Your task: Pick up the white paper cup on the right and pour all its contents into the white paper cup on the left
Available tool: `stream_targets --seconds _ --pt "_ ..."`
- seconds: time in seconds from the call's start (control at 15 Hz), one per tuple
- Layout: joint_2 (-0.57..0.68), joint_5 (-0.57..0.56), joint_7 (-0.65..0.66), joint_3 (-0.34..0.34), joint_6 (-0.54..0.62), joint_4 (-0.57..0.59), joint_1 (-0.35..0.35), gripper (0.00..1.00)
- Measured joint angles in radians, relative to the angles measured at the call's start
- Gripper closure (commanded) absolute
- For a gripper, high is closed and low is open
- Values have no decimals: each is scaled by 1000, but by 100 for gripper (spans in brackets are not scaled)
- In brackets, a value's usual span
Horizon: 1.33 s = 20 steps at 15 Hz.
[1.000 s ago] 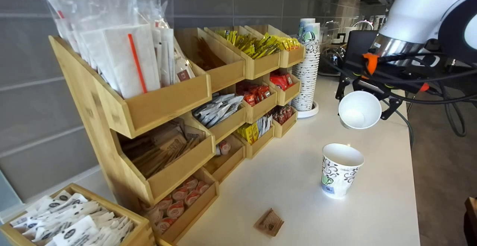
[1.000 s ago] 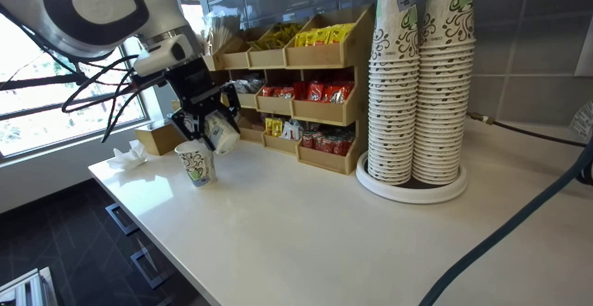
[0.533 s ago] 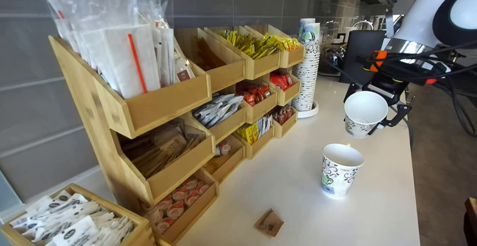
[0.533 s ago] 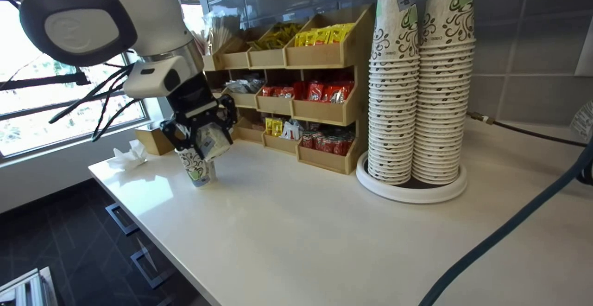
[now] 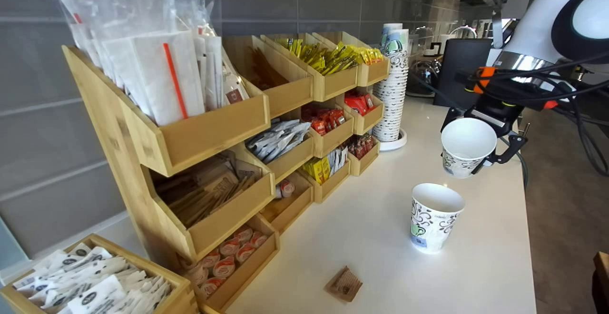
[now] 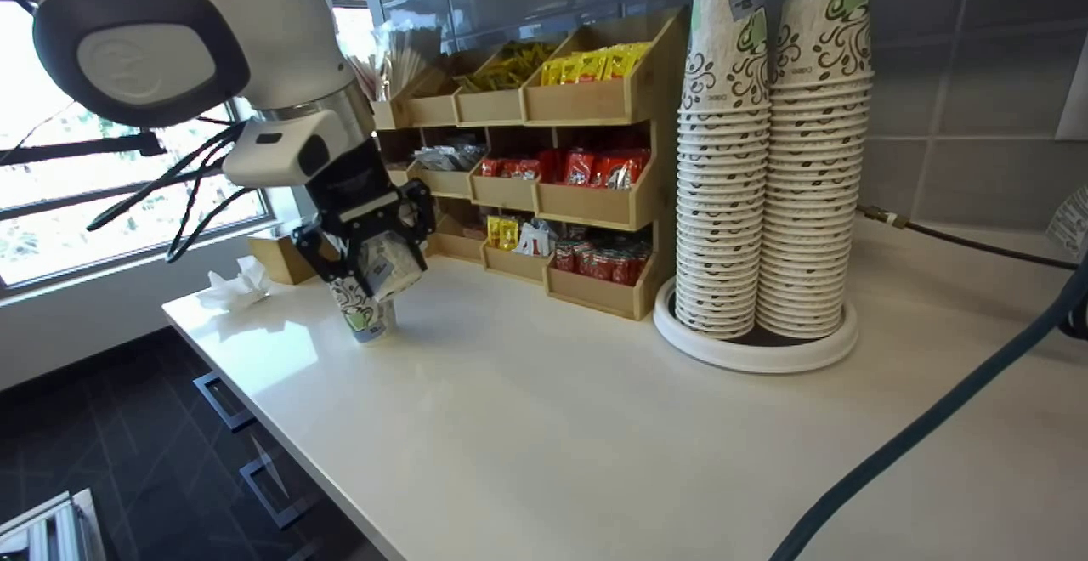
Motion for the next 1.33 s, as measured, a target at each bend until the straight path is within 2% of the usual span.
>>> stream_targets --seconds 0.33,0.8,1.33 --pt "20 164 -124 -50 -15 -12 -3 58" --pt "65 429 -413 -155 -129 -15 -22 58" --pt "190 597 -582 -138 -168 -13 -69 58"
